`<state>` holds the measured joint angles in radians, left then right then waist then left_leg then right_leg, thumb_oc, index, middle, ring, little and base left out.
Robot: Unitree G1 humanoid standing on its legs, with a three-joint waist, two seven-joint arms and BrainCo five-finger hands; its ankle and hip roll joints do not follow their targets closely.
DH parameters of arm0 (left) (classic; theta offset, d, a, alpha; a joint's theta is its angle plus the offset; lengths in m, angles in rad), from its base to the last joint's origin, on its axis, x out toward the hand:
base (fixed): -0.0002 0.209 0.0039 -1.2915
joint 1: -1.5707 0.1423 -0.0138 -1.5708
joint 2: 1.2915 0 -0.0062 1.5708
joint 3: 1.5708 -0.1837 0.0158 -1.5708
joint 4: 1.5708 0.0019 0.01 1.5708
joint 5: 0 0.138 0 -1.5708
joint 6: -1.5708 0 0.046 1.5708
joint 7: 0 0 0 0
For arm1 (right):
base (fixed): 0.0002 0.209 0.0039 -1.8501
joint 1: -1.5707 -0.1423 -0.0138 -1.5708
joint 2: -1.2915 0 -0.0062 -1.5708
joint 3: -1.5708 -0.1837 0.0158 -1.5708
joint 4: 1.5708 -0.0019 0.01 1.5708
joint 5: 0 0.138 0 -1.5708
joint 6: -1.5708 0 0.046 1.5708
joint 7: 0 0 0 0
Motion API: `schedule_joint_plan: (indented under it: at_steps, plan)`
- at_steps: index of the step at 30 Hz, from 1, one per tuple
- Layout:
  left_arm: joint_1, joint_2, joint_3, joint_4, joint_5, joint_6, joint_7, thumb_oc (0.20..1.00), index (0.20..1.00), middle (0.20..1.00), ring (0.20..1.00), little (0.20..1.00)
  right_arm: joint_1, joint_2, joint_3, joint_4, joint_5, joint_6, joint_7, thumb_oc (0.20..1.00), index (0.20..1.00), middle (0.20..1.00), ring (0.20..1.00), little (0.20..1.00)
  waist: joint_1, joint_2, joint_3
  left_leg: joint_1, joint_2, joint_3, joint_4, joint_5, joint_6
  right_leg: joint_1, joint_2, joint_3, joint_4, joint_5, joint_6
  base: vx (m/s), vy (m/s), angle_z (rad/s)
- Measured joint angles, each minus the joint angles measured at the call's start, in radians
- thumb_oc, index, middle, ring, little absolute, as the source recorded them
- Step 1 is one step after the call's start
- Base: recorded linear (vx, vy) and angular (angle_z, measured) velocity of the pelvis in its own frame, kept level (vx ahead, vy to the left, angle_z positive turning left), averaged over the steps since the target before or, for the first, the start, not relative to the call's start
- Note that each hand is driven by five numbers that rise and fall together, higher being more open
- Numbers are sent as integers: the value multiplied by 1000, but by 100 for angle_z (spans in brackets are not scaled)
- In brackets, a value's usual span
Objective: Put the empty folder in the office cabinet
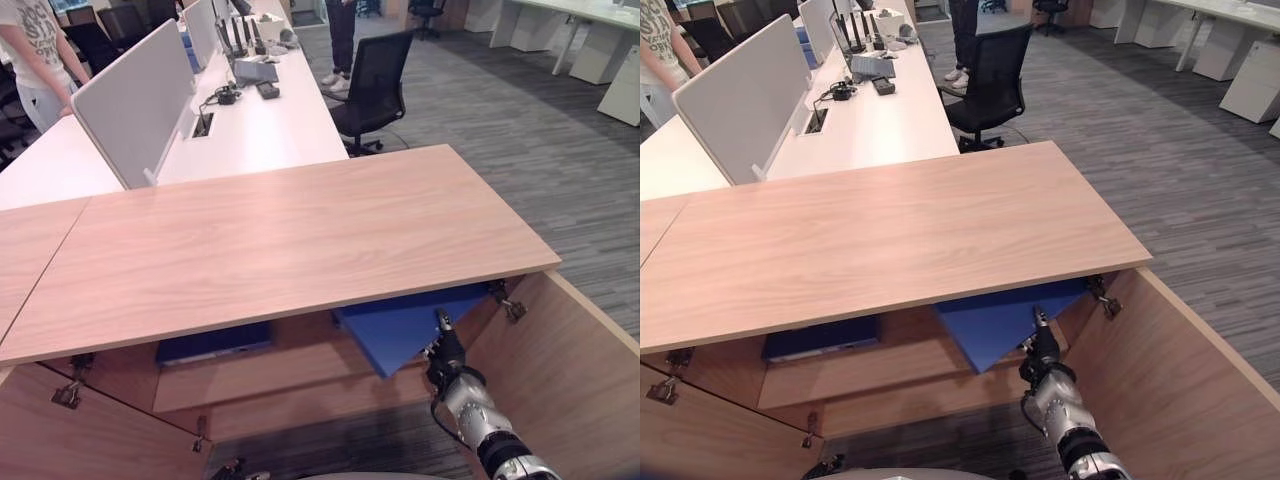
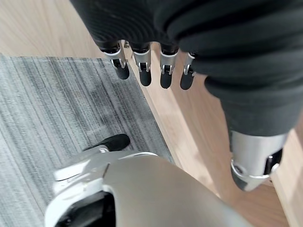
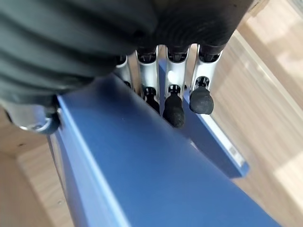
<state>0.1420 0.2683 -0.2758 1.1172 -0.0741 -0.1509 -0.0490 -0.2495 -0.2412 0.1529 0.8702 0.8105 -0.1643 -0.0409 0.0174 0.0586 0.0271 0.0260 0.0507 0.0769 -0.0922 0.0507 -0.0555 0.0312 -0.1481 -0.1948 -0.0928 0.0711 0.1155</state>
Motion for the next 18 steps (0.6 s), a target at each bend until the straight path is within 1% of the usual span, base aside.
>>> schedule_joint_plan:
  at_steps: [1, 2, 6, 7, 8, 9, 10, 11, 12, 13, 14, 15, 16, 17, 18]
  plan:
    - [-2, 7, -9, -25, -11, -2, 0, 1000, 1000, 1000, 1000, 1000, -30, -9, -2, 17, 6, -2, -12, 200, 200, 200, 200, 200, 6, 7, 7, -25, 0, -11, 3, 9, 0, -21, 0, -10, 0, 3, 0, -262, -3, 33]
    - [-26, 18, -41, -50, -38, -6, 0, 1000, 1000, 1000, 1000, 1000, -103, -22, -15, 70, 41, -10, -26, 200, 200, 200, 200, 200, 21, 24, 34, -56, 0, -24, 4, 25, 0, -50, 1, -21, 4, 16, 3, -203, 0, 33]
    - [-77, 18, -60, -111, -85, -12, 1, 1000, 1000, 1000, 1000, 1000, -237, -41, -74, 82, 122, -28, -74, 200, 200, 200, 200, 200, 52, 82, 129, -123, 1, -52, 6, 59, -3, -99, 3, -46, 6, 35, -4, -167, -4, 24]
    - [-81, 25, -83, -139, -117, -14, 2, 1000, 1000, 1000, 1000, 1000, -281, -44, -99, 87, 154, -40, -93, 200, 200, 200, 200, 200, 59, 104, 167, -133, 1, -63, 5, 69, -7, -104, 3, -57, 6, 36, 1, -130, 9, 22]
    - [-87, 26, -87, -153, -119, -21, 2, 1000, 1000, 1000, 1000, 1000, -320, -49, -124, 96, 154, -53, -100, 200, 200, 200, 200, 200, 60, 118, 193, -153, 2, -73, 5, 73, -9, -119, 3, -66, 6, 40, 3, -112, 10, 34]
    - [-104, 30, -101, -173, -139, -21, 0, 1000, 1000, 1000, 1000, 1000, -364, -58, -167, 116, 164, -72, -115, 200, 200, 200, 200, 200, 74, 135, 223, -182, 1, -89, 3, 80, -18, -138, 3, -81, 6, 48, 2, -119, 25, 40]
    - [-98, 50, -129, -222, -159, -22, -3, 1000, 1000, 1000, 1000, 1000, -370, -73, -217, 124, 197, -78, -138, 200, 200, 200, 200, 200, 103, 150, 247, -197, -2, -108, -1, 85, -22, -144, 0, -97, 6, 49, 2, -86, 36, 43]
    - [-90, 62, -147, -248, -162, -27, -6, 1000, 1000, 1000, 1000, 1000, -384, -87, -246, 141, 201, -82, -145, 200, 200, 200, 200, 200, 111, 163, 254, -211, -4, -118, -7, 87, -25, -151, -2, -107, 5, 49, 2, -61, 37, 45]
    - [-92, 65, -162, -248, -163, -38, -16, 1000, 1000, 1000, 1000, 1000, -404, -116, -249, 167, 217, -93, -157, 200, 200, 200, 200, 200, 106, 177, 265, -224, -10, -127, -6, 87, -25, -156, -8, -123, 6, 49, 3, -13, 38, 47]
    - [-100, 53, -155, -200, -164, -48, -27, 1000, 1000, 1000, 1000, 1000, -407, -137, -253, 172, 232, -94, -160, 200, 200, 200, 200, 200, 106, 188, 271, -232, -13, -126, -6, 87, -25, -156, -13, -135, 6, 49, 3, -28, 30, 40]
    - [-124, 40, -157, -121, -164, -36, -29, 1000, 1000, 1000, 1000, 1000, -407, -141, -252, 184, 233, -97, -166, 200, 200, 200, 200, 200, 106, 197, 273, -232, -17, -119, 3, 95, -21, -155, -18, -138, 6, 48, 2, -8, 32, 20]
    - [-121, 42, -164, -93, -163, -11, -26, 1000, 1000, 1000, 1000, 1000, -405, -134, -253, 190, 234, -108, -173, 200, 200, 200, 200, 200, 104, 195, 276, -233, -21, -116, 3, 98, -15, -156, -22, -138, 6, 48, 3, -4, 15, 5]
    - [-128, 36, -168, -88, -160, -11, -20, 1000, 1000, 1000, 1000, 1000, -403, -128, -258, 193, 248, -113, -185, 200, 200, 200, 200, 200, 100, 191, 279, -234, -31, -114, 3, 99, -13, -157, -32, -138, 6, 47, 4, 0, 0, 0]
    - [-189, 15, -195, -67, -156, -3, -5, 1000, 1000, 1000, 1000, 1000, -423, -116, -262, 193, 282, -123, -207, 200, 200, 200, 200, 200, 96, 190, 280, -234, -34, -111, 3, 99, -13, -158, -36, -138, 6, 47, 4, 0, 0, 0]
    - [-212, 63, -245, -280, -153, -10, -1, 1000, 1000, 1000, 1000, 1000, -469, -122, -325, 206, 310, -128, -208, 200, 200, 200, 200, 200, 112, 191, 281, -250, -33, -108, 3, 105, -6, -174, -37, -135, 6, 50, 7, -21, 29, 5]
